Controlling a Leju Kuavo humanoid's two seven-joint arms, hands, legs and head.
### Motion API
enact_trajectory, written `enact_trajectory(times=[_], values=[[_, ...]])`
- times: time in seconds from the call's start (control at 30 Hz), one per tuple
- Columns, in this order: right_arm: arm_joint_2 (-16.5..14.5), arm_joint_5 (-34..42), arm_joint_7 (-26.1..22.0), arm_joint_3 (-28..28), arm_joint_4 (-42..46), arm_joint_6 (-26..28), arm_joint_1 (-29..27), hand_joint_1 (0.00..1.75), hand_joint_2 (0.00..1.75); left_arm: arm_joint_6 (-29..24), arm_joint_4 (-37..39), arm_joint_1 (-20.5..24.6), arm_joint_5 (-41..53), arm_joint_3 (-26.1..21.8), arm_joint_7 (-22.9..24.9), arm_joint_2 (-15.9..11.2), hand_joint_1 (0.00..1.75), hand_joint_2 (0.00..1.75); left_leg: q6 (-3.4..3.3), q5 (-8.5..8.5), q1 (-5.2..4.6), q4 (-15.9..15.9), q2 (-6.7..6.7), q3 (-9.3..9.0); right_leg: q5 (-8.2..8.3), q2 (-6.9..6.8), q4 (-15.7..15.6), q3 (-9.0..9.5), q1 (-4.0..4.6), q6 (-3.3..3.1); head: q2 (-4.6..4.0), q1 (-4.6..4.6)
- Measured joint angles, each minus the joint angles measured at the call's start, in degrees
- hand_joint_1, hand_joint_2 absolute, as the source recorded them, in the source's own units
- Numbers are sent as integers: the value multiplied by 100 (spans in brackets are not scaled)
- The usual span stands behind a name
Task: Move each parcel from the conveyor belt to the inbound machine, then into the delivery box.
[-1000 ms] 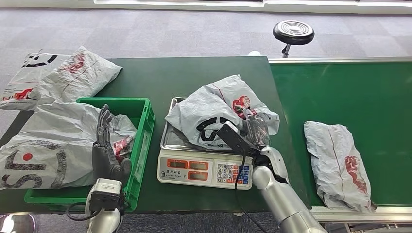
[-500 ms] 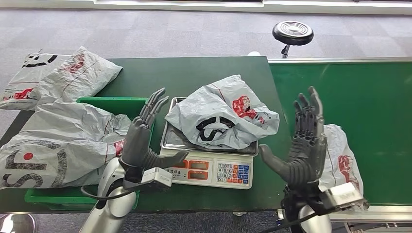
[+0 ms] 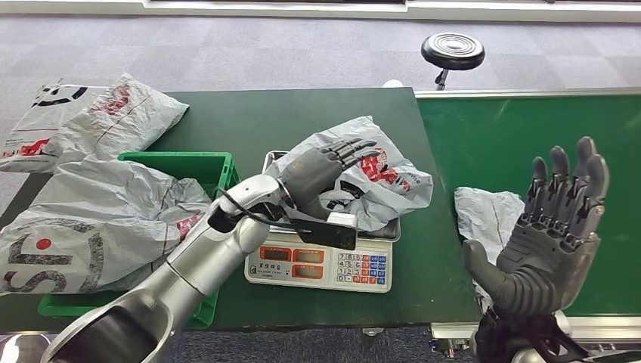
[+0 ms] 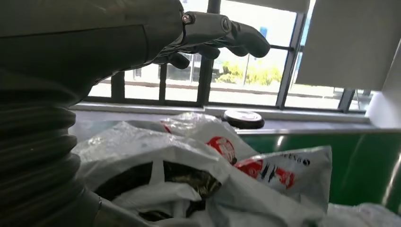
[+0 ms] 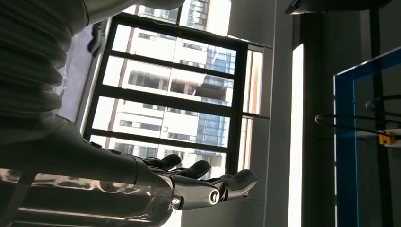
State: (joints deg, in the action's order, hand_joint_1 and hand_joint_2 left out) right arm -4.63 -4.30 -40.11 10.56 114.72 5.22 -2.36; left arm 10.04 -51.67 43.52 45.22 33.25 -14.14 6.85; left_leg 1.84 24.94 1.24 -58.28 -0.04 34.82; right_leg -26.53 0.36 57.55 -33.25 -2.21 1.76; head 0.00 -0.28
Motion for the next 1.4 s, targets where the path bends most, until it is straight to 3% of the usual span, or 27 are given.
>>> enact_trajectory(times=[0.13, 0.33, 0.7, 1.2, 1.4], values=[[0, -37, 1, 0, 99, 102, -70, 0, 175, -4, 1034, 283, 77, 500, -50, 245, 0, 175, 0, 0, 0, 1, 2, 2, 0, 2, 0, -4, 1, 0, 0, 0], [0, -53, 1, 0, 149, 103, -106, 0, 175, -10, 1696, 470, 76, 758, -66, 396, 0, 175, 0, 0, 2, 5, 1, 3, -2, 2, 1, -4, 3, -2, 0, 0], [0, -32, 1, 0, 208, 168, -140, 0, 175, 56, 2263, 582, 113, 983, -75, 523, 0, 175, 0, 0, 1, 5, -2, 5, -2, 1, 0, -2, 2, -2, 0, 0], [0, -45, 1, 0, 226, 173, -146, 0, 175, 67, 2458, 617, 140, 996, -66, 566, 0, 175, 0, 0, 1, 5, -3, 5, -3, 1, 1, -2, 3, -2, 0, 0], [-1, -108, 0, 0, 312, 253, -174, 0, 175, 172, 2736, 544, 155, 1093, 209, 663, 0, 175, 0, 0, 1, 5, -4, 6, -3, 0, 0, 0, 3, -2, 0, 0]])
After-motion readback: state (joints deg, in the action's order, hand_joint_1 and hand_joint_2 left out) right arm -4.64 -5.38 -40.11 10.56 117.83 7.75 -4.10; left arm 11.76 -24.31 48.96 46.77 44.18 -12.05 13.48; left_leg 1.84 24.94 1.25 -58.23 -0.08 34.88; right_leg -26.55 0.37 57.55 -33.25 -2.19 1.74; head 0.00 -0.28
